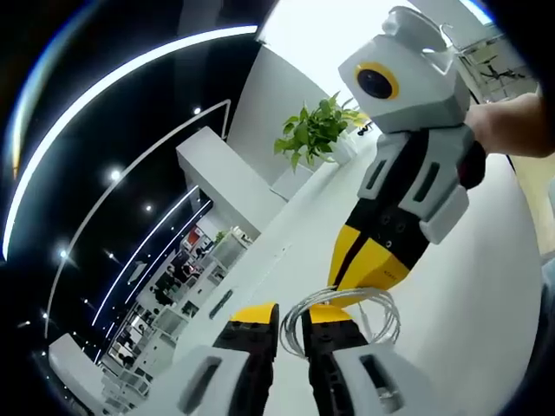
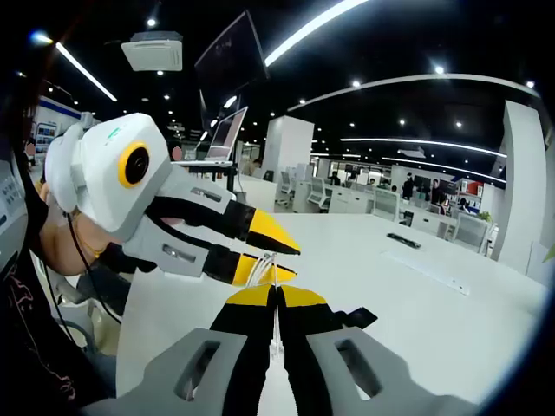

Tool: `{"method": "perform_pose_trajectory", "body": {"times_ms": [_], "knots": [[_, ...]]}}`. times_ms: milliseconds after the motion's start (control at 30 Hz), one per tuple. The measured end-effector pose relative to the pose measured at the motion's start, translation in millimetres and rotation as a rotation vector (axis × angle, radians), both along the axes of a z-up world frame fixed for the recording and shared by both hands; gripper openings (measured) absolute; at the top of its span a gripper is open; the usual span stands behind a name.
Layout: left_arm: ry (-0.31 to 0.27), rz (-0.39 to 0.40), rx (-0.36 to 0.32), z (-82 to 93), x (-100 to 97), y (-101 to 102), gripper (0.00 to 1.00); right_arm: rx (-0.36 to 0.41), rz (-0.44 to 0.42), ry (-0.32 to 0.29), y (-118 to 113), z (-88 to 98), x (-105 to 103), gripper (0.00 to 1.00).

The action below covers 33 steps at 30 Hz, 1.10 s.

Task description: Peel open the Velcro strap on the desktop, arrange the wired earphones neatly onto it, and close the Velcro strap to secure them.

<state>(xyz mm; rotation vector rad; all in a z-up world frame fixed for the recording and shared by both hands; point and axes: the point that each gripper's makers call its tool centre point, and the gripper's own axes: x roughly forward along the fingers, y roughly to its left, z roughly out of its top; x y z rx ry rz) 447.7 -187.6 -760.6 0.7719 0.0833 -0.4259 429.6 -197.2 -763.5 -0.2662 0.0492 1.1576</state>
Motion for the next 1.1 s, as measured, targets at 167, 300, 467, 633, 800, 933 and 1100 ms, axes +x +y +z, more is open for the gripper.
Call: {"method": "perform_pose_trajectory", "body": {"times_ms": [167, 300, 467, 633, 800, 933, 1100], "knots": [[-0.004, -0.003, 0.050, -3.7, 0.3, 0.0, 0.09, -0.006, 0.000, 0.012, 1.2, -1.7, 0.5, 0.05], [0.007, 0.001, 0.076, -6.7, 0.6, 1.2, 0.07, -0.007, 0.002, 0.015, 1.8, -2.6, 0.4, 0.05], [0.025, -0.002, 0.068, -9.9, 0.0, 0.7, 0.07, -0.010, 0.004, 0.022, 1.3, -4.4, 0.7, 0.05], [0.086, 0.006, -0.019, -13.7, -1.2, 0.1, 0.07, 0.002, 0.010, 0.037, -0.8, -4.8, 0.7, 0.06], [0.155, 0.064, -0.083, -19.0, 3.4, 10.1, 0.07, 0.019, -0.011, 0.035, -8.2, -3.4, 4.3, 0.11], [0.147, 0.112, -0.100, -13.0, 11.1, 22.2, 0.07, 0.088, -0.092, 0.064, -25.8, 2.2, 13.5, 0.12], [0.130, 0.113, -0.146, 1.8, 13.4, 24.1, 0.07, 0.100, -0.125, 0.083, -34.7, -4.4, 13.3, 0.12]]}}
